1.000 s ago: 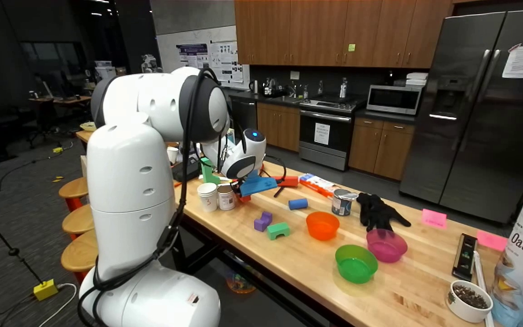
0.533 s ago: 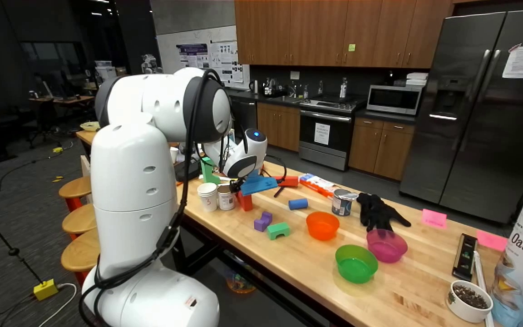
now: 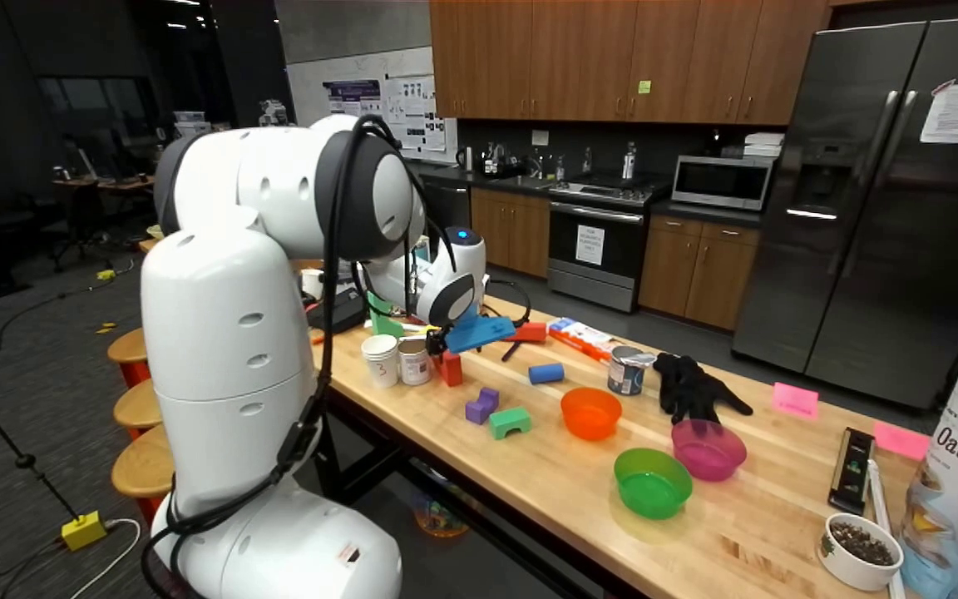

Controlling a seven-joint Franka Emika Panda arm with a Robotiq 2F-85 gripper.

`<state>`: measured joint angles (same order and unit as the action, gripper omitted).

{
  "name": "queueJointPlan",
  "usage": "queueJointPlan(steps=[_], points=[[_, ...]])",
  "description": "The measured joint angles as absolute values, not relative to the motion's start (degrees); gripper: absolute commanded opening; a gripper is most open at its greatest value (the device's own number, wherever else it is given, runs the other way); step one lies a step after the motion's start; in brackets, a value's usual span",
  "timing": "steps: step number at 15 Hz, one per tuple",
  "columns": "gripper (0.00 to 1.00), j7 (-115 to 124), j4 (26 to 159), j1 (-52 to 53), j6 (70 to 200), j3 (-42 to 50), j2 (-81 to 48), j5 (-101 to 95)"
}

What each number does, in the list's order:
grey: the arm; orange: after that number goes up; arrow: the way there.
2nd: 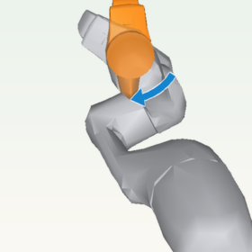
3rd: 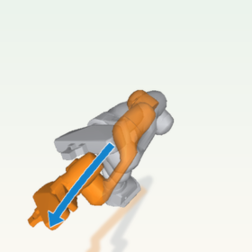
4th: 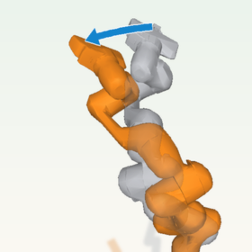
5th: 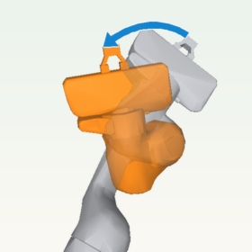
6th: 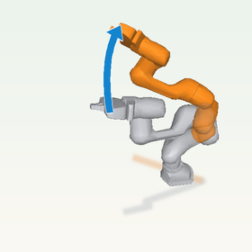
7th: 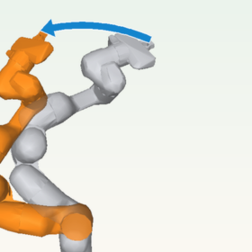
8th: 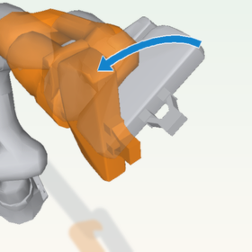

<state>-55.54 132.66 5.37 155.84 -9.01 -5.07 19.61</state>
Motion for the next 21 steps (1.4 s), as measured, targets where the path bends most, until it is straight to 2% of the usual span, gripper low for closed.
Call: queueJointPlan(steps=[7, 15, 21], points=[[1.00, -32.32, 140.59, 5.62, 142.98, -7.41, 12.62, -4.01], [1.00, -15.51, 146.62, 8.98, 124.32, -10.44, 30.42, -9.28], [1.00, -9.42, 147.01, 13.85, 114.35, -14.61, 37.73, -9.54]])
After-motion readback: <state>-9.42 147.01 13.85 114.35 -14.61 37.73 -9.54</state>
